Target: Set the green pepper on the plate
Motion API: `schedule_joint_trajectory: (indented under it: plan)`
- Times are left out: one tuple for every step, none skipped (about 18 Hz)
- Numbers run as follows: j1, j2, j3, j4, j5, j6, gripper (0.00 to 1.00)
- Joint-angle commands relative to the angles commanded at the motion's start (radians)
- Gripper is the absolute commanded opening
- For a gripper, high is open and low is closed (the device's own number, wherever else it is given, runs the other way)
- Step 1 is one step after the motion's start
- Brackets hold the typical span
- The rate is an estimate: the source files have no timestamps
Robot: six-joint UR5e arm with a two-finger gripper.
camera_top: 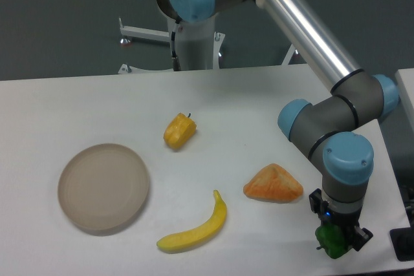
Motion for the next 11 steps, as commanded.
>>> schedule_joint_trajectory:
  plan:
    - [-0.002, 0.000, -0.006, 0.002, 0.000, -0.002, 0.56]
    - [-0.002, 0.002, -0.006, 0.003, 0.000, -0.003, 0.56]
    - [-0.002, 0.000, 0.000, 0.003, 0.000, -0.005, 0.56]
    - [-0.002, 0.000, -0.002, 0.003, 0.000, -0.009, 0.56]
    - [-0.002, 0.000, -0.003, 0.002, 0.002, -0.009, 0.56]
    - [0.000, 0.002, -0.008, 0.002, 0.002, -0.011, 0.56]
    - [-0.002, 0.005, -0.006, 0.002, 0.002, -0.011, 0.56]
    - [-0.002, 0.006, -0.008, 0.002, 0.003, -0.012, 0.56]
    - [-0.002, 0.009, -0.011, 0.002, 0.002, -0.017, 0.56]
    - [-0.005, 0.012, -0.012, 0.000, 0.000, -0.023, 0.56]
    - [-0.006, 0.015, -0.015, -0.003, -0.003, -0.032, 0.56]
